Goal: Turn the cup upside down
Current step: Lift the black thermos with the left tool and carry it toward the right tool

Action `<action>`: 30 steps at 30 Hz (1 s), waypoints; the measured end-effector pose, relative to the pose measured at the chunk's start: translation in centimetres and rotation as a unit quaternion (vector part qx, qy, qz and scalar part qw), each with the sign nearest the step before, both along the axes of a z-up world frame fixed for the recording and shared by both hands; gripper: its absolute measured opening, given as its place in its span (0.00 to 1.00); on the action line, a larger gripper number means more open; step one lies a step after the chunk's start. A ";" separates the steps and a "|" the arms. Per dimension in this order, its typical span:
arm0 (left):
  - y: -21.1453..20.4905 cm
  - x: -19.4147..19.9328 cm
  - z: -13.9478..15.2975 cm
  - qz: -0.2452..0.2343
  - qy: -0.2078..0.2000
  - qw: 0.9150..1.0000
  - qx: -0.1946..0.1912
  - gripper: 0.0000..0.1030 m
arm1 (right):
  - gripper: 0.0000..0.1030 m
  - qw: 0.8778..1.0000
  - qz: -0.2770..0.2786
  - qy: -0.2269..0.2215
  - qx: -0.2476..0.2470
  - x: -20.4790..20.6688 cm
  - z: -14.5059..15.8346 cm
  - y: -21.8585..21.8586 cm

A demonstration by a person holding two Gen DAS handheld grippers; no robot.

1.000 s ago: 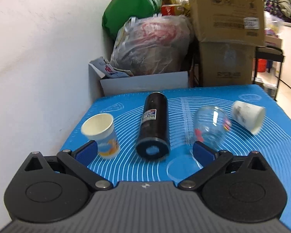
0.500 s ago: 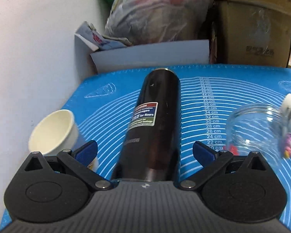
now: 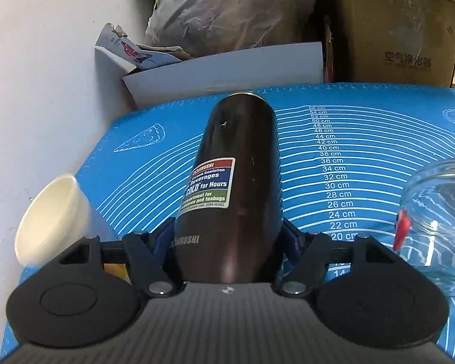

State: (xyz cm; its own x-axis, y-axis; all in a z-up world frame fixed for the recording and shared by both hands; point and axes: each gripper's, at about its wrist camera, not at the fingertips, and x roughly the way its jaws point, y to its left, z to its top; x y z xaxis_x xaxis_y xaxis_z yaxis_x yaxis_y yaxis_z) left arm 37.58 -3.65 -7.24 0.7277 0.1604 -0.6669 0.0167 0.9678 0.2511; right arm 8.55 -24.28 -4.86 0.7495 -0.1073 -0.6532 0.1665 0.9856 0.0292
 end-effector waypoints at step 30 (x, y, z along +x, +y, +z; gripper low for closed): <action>2.1 -15.7 8.1 -0.057 -0.097 0.993 -0.029 0.66 | 1.00 0.999 0.018 -0.034 -0.008 -2.5 2.7 2.1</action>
